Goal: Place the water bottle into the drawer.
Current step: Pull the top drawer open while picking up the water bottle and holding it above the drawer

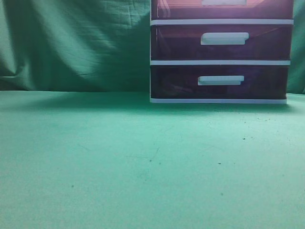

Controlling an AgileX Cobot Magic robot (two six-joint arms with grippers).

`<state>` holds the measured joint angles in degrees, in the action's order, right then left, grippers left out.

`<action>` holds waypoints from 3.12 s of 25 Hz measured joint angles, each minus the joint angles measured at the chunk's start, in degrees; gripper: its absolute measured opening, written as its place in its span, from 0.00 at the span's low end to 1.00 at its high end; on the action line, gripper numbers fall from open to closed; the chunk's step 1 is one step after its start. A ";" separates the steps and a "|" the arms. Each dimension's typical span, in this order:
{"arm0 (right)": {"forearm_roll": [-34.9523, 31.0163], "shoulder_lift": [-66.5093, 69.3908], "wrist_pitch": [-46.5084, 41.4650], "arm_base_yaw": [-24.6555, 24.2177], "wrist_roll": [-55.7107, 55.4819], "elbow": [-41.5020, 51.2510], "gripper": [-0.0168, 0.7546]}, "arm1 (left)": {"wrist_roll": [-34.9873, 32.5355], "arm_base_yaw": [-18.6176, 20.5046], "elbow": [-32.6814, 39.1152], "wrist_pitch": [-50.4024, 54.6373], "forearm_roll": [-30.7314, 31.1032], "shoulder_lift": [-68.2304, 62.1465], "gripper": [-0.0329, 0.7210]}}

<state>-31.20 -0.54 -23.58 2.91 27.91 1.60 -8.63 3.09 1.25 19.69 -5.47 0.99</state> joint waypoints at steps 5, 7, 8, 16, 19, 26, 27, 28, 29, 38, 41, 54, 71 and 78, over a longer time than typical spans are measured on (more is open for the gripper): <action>0.00 0.00 0.00 0.00 0.00 0.00 0.02 | 0.00 0.00 0.00 0.00 0.00 0.00 0.04; 0.00 0.00 0.00 0.00 0.00 0.00 0.02 | 0.00 0.00 0.00 0.00 0.00 0.00 0.04; 0.00 0.00 0.00 0.00 0.00 0.00 0.02 | 0.00 0.00 0.00 0.00 0.00 0.00 0.04; 0.00 0.00 0.00 0.00 0.00 0.00 0.02 | 0.00 0.00 0.00 0.00 0.00 0.00 0.04; 0.00 0.00 0.00 0.00 -0.12 0.00 0.02 | 0.00 0.00 0.00 0.00 0.00 0.00 0.04; 0.00 0.00 0.00 0.00 -0.12 0.00 0.02 | 0.50 0.00 0.00 -9.04 -11.77 0.00 0.04; 0.00 0.00 0.00 0.00 -0.12 0.00 0.02 | 0.86 0.00 0.00 -12.35 -14.81 0.00 0.04; 0.00 0.00 0.00 0.00 -0.12 0.00 0.02 | 1.13 0.00 0.00 -15.48 -17.63 0.00 0.04; 0.00 0.00 0.00 0.00 -0.12 0.00 0.02 | 1.25 0.00 0.00 -17.83 -19.52 0.00 0.04; 0.00 0.00 0.00 0.00 -0.12 0.00 0.02 | 2.59 0.00 -5.61 -20.84 -17.89 -1.73 0.04; 0.00 0.00 0.00 0.00 -0.12 0.00 0.02 | 2.59 0.00 -11.86 -11.06 -14.06 -8.81 0.04; 0.00 0.00 0.00 0.00 -0.12 0.00 0.02 | 2.12 -2.92 -15.94 -18.65 -8.95 -35.13 0.57; 0.00 0.00 0.00 0.00 -0.21 0.00 0.02 | 2.12 -3.70 -32.09 -32.78 -8.57 -76.47 0.88; 0.00 0.00 0.00 0.00 -0.21 0.00 0.02 | 2.12 -3.70 -38.65 -33.77 -8.57 -89.19 0.88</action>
<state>-31.20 -0.54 -23.58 2.91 27.70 1.60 -6.51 -0.61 -37.40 -14.08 -14.04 -88.19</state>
